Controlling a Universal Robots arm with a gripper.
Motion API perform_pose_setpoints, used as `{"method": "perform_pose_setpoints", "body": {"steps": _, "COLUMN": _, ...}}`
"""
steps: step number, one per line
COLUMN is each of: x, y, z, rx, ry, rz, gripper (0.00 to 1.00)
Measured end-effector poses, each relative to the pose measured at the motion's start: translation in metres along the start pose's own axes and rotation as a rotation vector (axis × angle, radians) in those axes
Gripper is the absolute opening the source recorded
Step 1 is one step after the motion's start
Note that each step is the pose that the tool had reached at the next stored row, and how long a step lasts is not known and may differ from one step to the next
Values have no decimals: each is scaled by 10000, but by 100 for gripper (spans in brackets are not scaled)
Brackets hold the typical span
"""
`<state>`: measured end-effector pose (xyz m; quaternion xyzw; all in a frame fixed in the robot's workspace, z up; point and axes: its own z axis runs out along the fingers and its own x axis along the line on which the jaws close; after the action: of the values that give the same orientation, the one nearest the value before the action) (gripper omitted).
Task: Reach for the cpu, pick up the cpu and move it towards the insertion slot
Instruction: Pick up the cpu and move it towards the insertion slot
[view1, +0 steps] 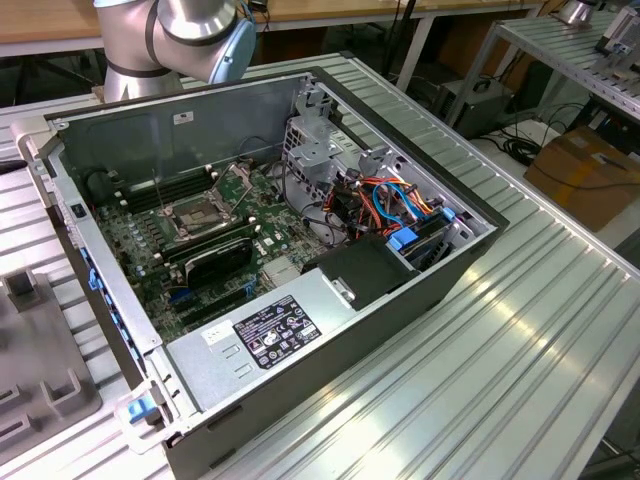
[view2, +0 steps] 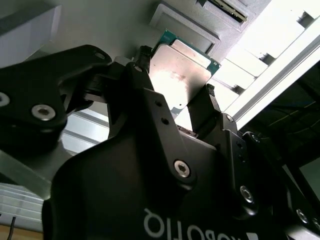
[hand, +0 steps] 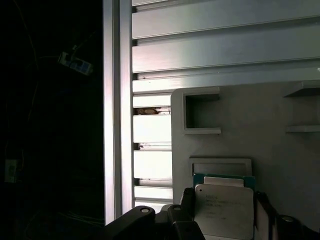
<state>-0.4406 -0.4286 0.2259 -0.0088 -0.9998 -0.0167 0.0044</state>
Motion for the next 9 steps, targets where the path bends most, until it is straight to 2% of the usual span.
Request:
{"method": "perform_pose_setpoints", "body": {"steps": 3, "x": 0, "y": 0, "z": -1, "rx": 1, "ry": 1, "rz": 0, "gripper": 55}}
{"method": "perform_pose_setpoints", "body": {"steps": 9, "x": 1, "y": 2, "z": -62, "rx": -4, "ry": 1, "rz": 0, "gripper": 55}}
